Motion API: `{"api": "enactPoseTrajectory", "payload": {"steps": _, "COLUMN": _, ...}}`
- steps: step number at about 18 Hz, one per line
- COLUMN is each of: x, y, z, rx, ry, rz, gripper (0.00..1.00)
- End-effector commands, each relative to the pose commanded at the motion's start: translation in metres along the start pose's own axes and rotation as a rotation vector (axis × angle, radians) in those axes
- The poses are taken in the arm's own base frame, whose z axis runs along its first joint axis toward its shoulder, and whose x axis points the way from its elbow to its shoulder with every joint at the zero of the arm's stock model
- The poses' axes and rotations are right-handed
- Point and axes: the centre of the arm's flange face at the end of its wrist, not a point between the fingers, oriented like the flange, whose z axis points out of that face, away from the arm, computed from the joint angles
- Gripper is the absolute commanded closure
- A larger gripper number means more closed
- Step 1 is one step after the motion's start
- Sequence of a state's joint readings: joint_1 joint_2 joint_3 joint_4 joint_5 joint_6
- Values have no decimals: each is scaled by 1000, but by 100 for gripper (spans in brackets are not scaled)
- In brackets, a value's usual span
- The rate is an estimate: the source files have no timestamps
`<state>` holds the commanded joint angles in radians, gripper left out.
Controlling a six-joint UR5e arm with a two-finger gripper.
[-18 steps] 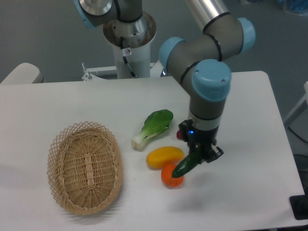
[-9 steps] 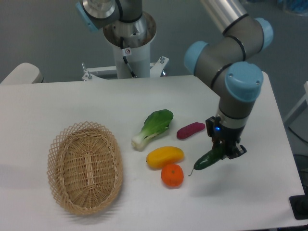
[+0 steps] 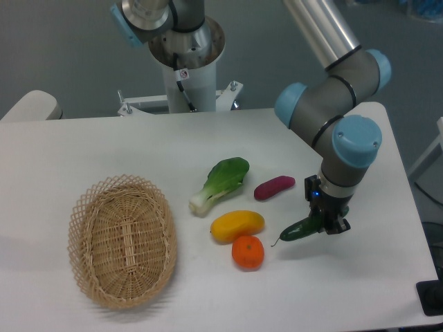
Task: Place the cucumber on the table
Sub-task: 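Carry the cucumber away from the orange and lower it to the table, then open the gripper to release the cucumber on the table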
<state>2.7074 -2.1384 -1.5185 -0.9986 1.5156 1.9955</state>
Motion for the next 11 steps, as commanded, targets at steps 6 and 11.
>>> {"api": "enactPoseTrajectory", "payload": {"steps": 6, "x": 27, "y": 6, "z": 25, "rx": 13, "ry": 30, "rz": -69, "gripper": 72}}
{"api": "enactPoseTrajectory", "payload": {"steps": 11, "x": 36, "y": 1, "z": 28, "rx": 14, "ry": 35, "rz": -316, "gripper": 69}}
